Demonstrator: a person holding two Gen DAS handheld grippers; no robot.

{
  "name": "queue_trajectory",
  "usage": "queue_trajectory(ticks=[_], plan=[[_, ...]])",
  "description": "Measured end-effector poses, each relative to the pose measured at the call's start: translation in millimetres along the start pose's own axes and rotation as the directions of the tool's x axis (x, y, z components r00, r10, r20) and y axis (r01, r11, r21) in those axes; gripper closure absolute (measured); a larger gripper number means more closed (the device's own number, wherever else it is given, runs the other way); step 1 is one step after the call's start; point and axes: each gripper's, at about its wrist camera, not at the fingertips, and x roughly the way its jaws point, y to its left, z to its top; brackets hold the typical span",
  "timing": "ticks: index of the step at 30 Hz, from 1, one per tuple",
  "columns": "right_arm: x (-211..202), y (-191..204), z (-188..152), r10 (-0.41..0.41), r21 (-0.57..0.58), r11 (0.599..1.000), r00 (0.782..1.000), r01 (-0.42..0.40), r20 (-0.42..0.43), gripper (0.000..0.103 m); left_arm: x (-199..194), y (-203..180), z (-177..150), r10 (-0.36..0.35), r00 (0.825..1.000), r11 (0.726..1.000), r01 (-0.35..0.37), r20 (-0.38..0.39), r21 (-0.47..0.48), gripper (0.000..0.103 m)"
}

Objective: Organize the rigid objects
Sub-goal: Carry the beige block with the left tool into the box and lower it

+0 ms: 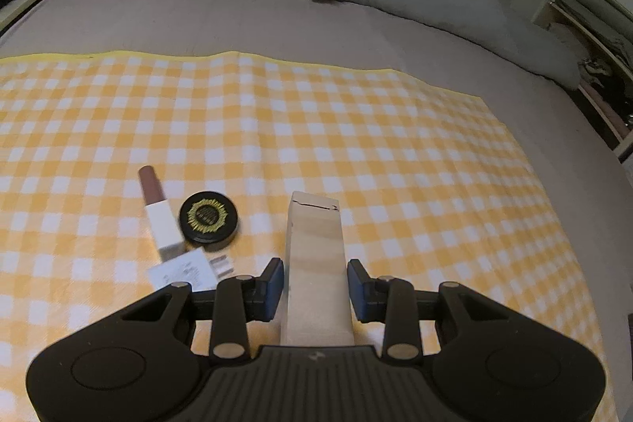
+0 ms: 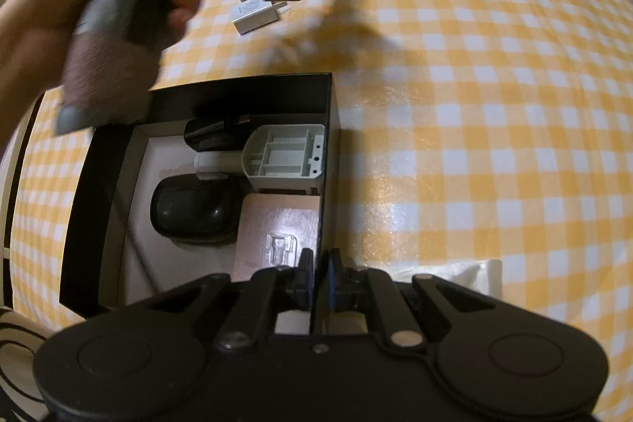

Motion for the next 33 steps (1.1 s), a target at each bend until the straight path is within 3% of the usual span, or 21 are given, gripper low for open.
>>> queue_trajectory(ticks=[13, 21, 27, 33], plan=[[-2, 2, 0, -0.004, -0.010, 1.000, 1.000, 0.004, 0.002, 0.095, -83, 32, -14, -0.027, 0.997, 0.999, 0.030, 0.065, -0.043, 0.067], [-3, 2, 0, -0.009, -0.011, 1.000, 1.000, 0.009, 0.005, 0.095, -148, 41, -40, -0.144, 0.983, 0.989, 0.141, 0.113, 0.037, 0.067], [-3, 2, -1, -0.004, -0.014, 1.000, 1.000, 0.004, 0.009, 0.095, -172, 44, -83, -0.268, 0.963, 0.956, 0.262, 0.030, 0.136, 0.067], [-3, 3, -1, -0.007, -0.008, 1.000, 1.000, 0.007, 0.009, 0.095, -173, 49, -126, -0.286, 0.951, 0.927, 0.306, -0.120, 0.217, 0.067]])
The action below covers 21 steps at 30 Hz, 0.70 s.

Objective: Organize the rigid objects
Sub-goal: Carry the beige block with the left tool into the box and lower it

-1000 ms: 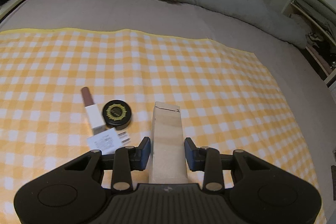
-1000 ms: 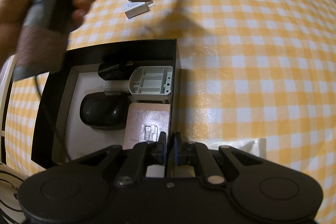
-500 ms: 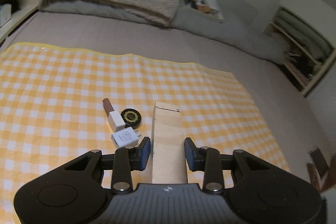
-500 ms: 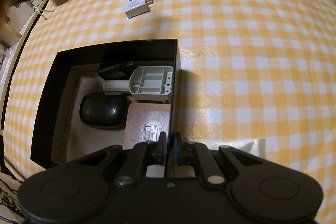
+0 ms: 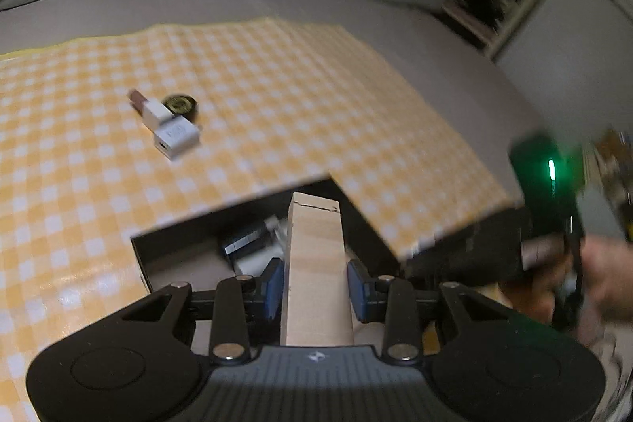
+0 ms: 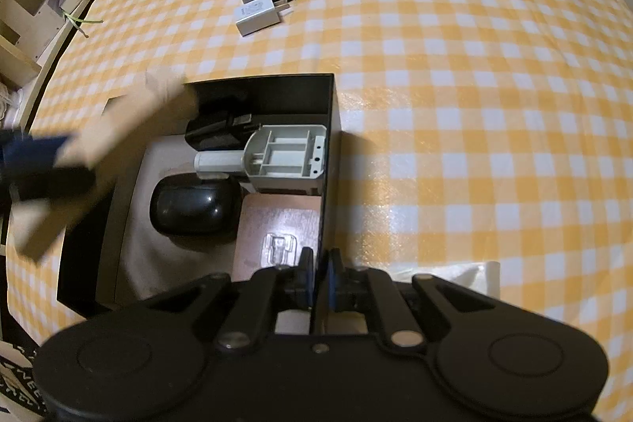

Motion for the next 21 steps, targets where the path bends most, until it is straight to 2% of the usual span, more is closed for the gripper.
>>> queue_trajectory(ticks=[5, 9, 12, 15, 16, 18, 21], plan=[[0, 1, 0, 0.000, 0.000, 1.000, 1.000, 0.000, 0.001, 0.095, 10, -6, -17, -0.048, 0.995, 0.990, 0.059, -0.082, 0.126, 0.067], [0, 0, 1, -0.001, 0.000, 1.000, 1.000, 0.001, 0.003, 0.095, 17, -17, -24, -0.078, 0.986, 0.963, 0.112, -0.144, 0.244, 0.067], [0, 0, 0, 0.002, 0.002, 1.000, 1.000, -0.002, 0.002, 0.095, 26, -21, -27, -0.076, 0.980, 0.948, 0.128, -0.184, 0.293, 0.067], [-1, -1, 0, 0.003, 0.000, 1.000, 1.000, -0.003, 0.003, 0.095, 34, -20, -28, -0.098, 0.972, 0.937, 0.163, -0.216, 0.308, 0.065], [-1, -1, 0, 0.003, 0.000, 1.000, 1.000, -0.003, 0.003, 0.095, 36, -20, -29, -0.104, 0.968, 0.937, 0.172, -0.227, 0.304, 0.059], [-1, -1, -1, 0.003, 0.001, 1.000, 1.000, -0.003, -0.001, 0.095, 42, -15, -28, -0.103, 0.965, 0.949, 0.168, -0.242, 0.268, 0.055], [-2, -1, -2, 0.005, 0.001, 1.000, 1.000, -0.005, 0.002, 0.095, 47, -7, -22, -0.075, 0.964, 0.972, 0.128, -0.255, 0.198, 0.057]])
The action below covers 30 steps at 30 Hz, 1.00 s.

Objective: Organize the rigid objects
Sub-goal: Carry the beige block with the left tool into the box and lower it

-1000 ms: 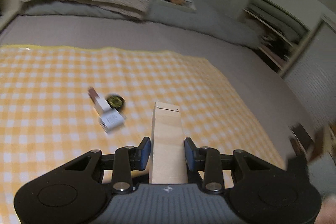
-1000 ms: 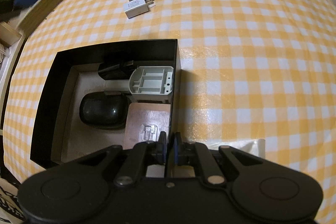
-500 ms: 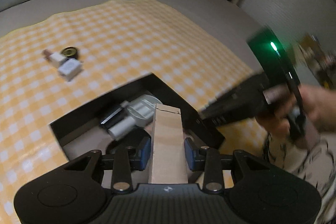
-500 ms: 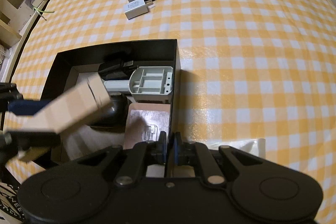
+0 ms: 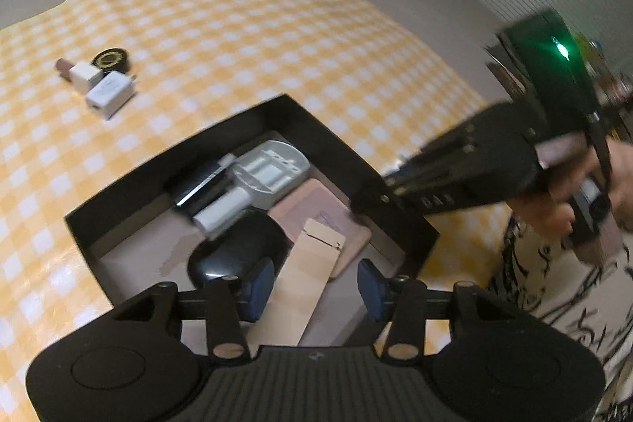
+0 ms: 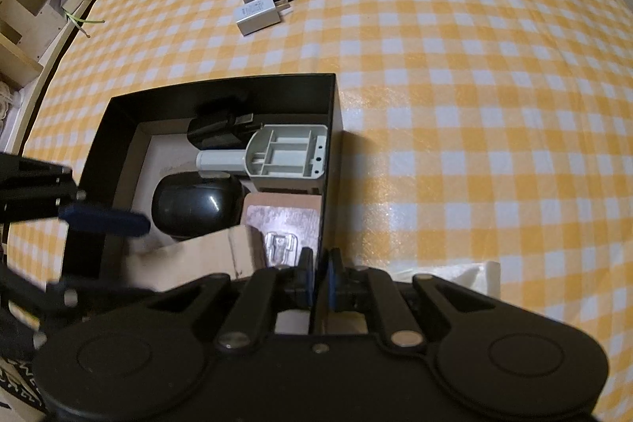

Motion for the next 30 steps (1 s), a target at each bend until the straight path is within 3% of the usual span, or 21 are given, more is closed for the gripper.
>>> queue_trajectory(ticks=[3, 7, 12, 20, 26, 30], plan=[[0, 0, -1, -0.001, 0.001, 1.000, 1.000, 0.001, 0.000, 0.095, -1, 6, 4, 0.016, 1.000, 0.999, -0.016, 0.008, -0.040, 0.058], [0, 0, -1, -0.001, 0.001, 1.000, 1.000, 0.001, 0.000, 0.095, 3, 4, 9, 0.048, 0.999, 0.997, -0.048, 0.002, -0.052, 0.077], [0, 0, -1, 0.000, 0.002, 1.000, 1.000, 0.000, 0.001, 0.095, 13, 3, 16, 0.071, 0.997, 0.991, -0.068, 0.024, -0.117, 0.084], [0, 0, -1, 0.000, 0.002, 1.000, 1.000, 0.000, 0.000, 0.095, 35, 1, 26, 0.079, 0.993, 0.979, -0.061, 0.086, -0.197, 0.085], [0, 0, -2, 0.000, 0.001, 1.000, 1.000, 0.000, -0.001, 0.095, 50, -5, 21, 0.050, 0.997, 0.984, -0.040, 0.054, -0.172, 0.086], [0, 1, -2, 0.000, -0.001, 1.000, 1.000, 0.000, -0.001, 0.095, 49, -9, 16, -0.011, 1.000, 0.984, 0.007, -0.020, -0.179, 0.086]])
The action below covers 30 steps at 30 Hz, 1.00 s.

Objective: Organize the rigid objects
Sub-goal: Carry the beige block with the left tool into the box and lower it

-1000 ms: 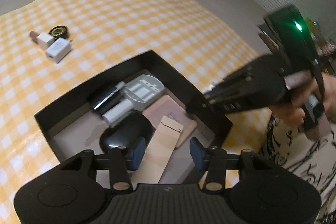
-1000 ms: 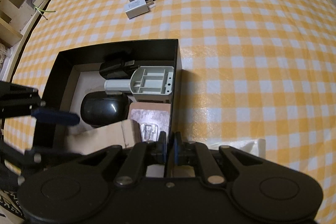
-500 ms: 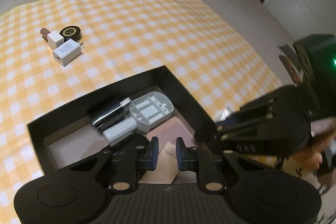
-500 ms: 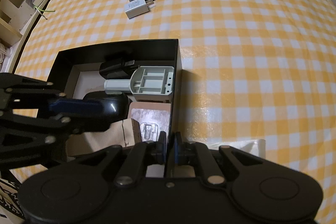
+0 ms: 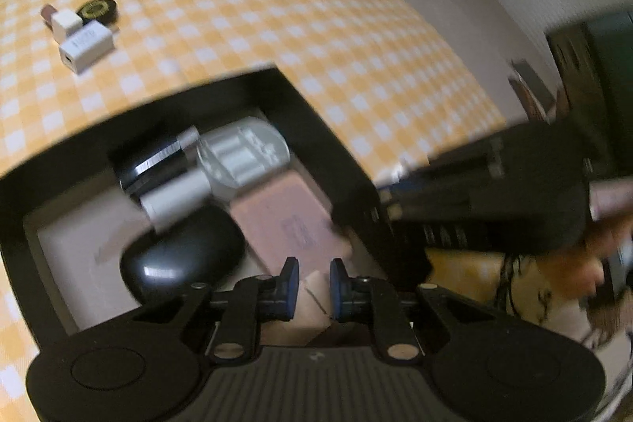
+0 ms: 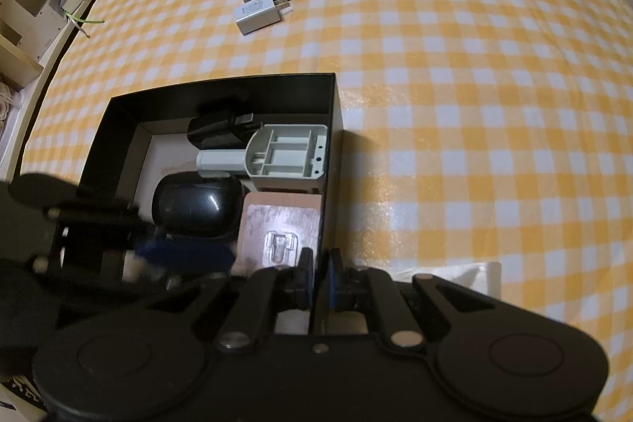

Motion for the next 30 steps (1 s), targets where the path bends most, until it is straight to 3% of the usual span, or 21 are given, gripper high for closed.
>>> queue_trajectory(ticks=[3, 7, 11, 17, 19, 23, 25, 30], plan=[[0, 0, 0, 0.001, 0.004, 1.000, 1.000, -0.001, 0.001, 0.095, -2, -3, -10, -0.004, 0.998, 1.000, 0.005, -0.061, 0.023, 0.086], [0, 0, 0, -0.001, 0.003, 1.000, 1.000, 0.001, 0.000, 0.095, -8, -1, -18, 0.031, 0.997, 0.999, -0.029, -0.077, 0.028, 0.086], [0, 0, 0, -0.001, 0.002, 1.000, 1.000, 0.001, 0.000, 0.095, -11, 6, -17, 0.053, 0.996, 0.999, -0.053, -0.073, -0.006, 0.086], [0, 0, 0, -0.002, 0.001, 1.000, 1.000, 0.002, 0.000, 0.095, -12, 1, -7, 0.051, 0.999, 0.998, -0.051, -0.021, -0.048, 0.072], [0, 0, 0, -0.003, 0.000, 1.000, 1.000, 0.003, 0.000, 0.095, -7, -6, -3, 0.070, 0.997, 0.997, -0.071, -0.024, -0.026, 0.070], [0, 1, 0, -0.002, 0.000, 1.000, 1.000, 0.002, -0.001, 0.095, 11, -16, -5, 0.106, 0.988, 0.994, -0.104, -0.111, 0.029, 0.068], [0, 1, 0, -0.002, 0.000, 1.000, 1.000, 0.002, -0.001, 0.095, 13, -20, -9, 0.140, 0.984, 0.989, -0.132, -0.113, 0.073, 0.068], [0, 1, 0, -0.003, -0.001, 1.000, 1.000, 0.003, 0.000, 0.095, 5, -14, -15, 0.156, 0.981, 0.987, -0.149, -0.118, 0.068, 0.070]])
